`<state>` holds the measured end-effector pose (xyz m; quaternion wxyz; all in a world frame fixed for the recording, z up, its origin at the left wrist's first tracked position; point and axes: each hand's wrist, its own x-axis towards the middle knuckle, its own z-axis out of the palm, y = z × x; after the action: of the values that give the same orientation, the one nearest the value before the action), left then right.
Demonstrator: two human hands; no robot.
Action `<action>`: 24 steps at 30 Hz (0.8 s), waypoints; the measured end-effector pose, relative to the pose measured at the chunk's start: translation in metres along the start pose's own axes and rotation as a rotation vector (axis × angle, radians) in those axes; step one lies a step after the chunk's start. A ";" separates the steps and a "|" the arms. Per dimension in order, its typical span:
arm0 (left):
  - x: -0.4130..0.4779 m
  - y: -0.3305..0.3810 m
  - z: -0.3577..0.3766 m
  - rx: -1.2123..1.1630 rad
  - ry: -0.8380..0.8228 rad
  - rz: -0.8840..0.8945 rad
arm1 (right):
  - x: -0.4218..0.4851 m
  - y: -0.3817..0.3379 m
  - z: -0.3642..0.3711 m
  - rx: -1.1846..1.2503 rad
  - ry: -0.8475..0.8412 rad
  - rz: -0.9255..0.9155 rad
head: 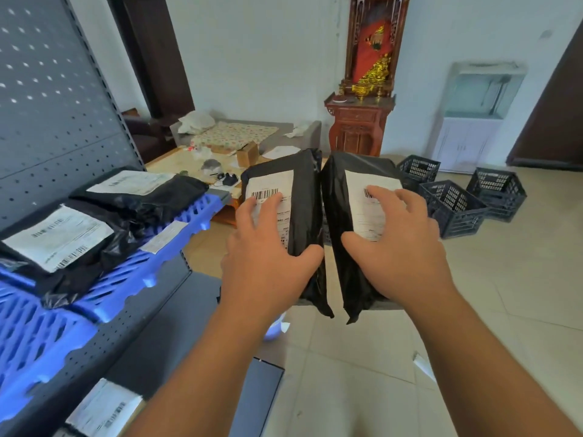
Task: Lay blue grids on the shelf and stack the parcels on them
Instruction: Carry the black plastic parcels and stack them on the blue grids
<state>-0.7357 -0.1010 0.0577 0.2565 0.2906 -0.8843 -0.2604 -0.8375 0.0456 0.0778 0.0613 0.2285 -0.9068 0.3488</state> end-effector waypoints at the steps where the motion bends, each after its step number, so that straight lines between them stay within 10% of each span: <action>1: 0.009 0.001 0.002 -0.001 0.012 -0.010 | 0.012 -0.001 0.002 0.011 -0.001 -0.018; 24: 0.101 -0.002 -0.051 0.204 0.546 -0.434 | 0.194 -0.110 0.073 0.336 -0.320 -0.637</action>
<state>-0.7743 -0.1833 0.1248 0.3918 0.5544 -0.7223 -0.1321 -0.9555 -0.1464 0.1419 -0.0140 0.5570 -0.7189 0.4157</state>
